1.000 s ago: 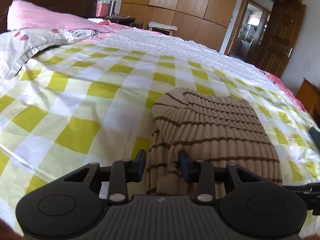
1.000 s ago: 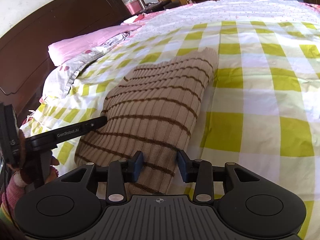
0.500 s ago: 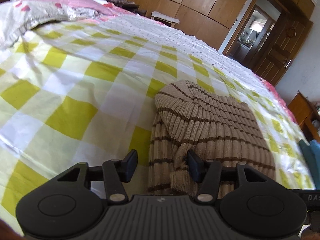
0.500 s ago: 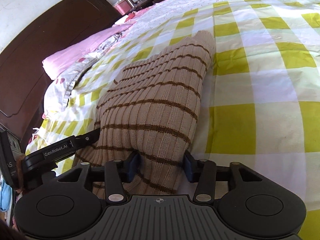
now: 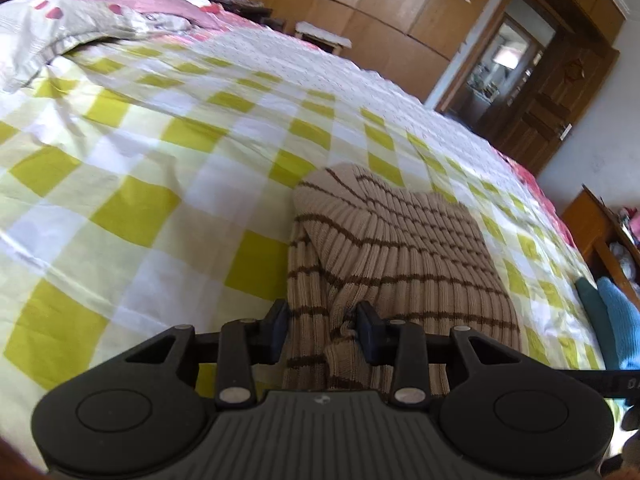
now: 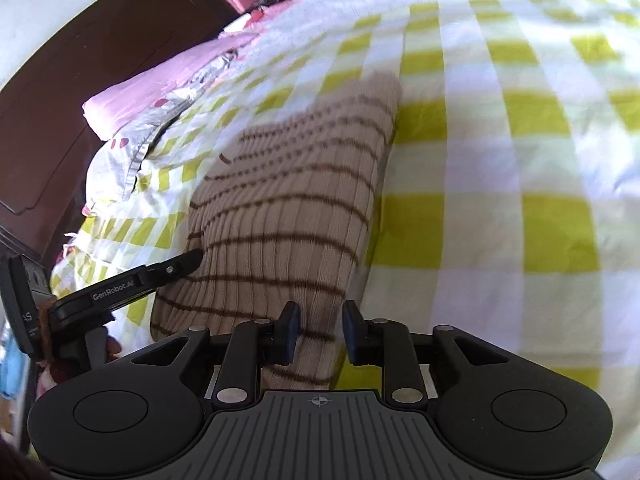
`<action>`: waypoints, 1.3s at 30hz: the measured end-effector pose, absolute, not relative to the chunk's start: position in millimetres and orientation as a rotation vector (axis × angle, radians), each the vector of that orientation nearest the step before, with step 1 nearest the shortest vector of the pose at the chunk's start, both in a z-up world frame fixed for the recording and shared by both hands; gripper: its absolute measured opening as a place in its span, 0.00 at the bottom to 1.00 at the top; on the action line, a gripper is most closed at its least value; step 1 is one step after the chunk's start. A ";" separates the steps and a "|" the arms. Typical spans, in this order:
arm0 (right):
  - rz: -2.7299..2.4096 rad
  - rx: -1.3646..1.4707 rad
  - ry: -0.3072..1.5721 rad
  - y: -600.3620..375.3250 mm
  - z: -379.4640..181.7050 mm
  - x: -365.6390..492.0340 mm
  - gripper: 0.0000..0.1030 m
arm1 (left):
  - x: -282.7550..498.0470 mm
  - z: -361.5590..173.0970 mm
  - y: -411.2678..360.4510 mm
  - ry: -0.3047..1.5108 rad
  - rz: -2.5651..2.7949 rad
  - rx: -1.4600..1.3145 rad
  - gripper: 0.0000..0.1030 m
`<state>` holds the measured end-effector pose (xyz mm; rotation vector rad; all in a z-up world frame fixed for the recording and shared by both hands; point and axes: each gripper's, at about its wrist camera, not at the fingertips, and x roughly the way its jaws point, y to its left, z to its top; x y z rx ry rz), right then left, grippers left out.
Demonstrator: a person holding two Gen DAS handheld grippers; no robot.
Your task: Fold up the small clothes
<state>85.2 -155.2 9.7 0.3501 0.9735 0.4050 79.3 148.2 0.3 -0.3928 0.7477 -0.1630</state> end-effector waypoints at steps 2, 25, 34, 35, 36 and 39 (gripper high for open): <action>0.406 0.305 0.912 -149.8 26.1 84.7 0.25 | 77.2 1.6 147.4 0.738 -0.134 -0.364 0.42; 0.427 -0.119 0.890 34.1 20.7 221.8 0.06 | 82.8 2.1 144.6 0.717 -0.159 -0.274 0.46; 0.342 -0.070 0.835 29.4 30.1 224.1 0.06 | 83.4 -0.4 143.7 0.736 -0.153 -0.274 0.46; 0.338 -0.099 0.855 38.4 22.6 227.1 0.07 | 83.0 -0.8 144.7 0.739 -0.151 -0.279 0.46; 0.345 -0.124 0.889 47.8 12.9 230.0 0.11 | 82.6 -1.3 145.7 0.743 -0.149 -0.285 0.46; 0.361 -0.150 0.897 61.2 7.5 228.3 0.14 | 79.2 -4.8 151.6 0.768 -0.146 -0.321 0.46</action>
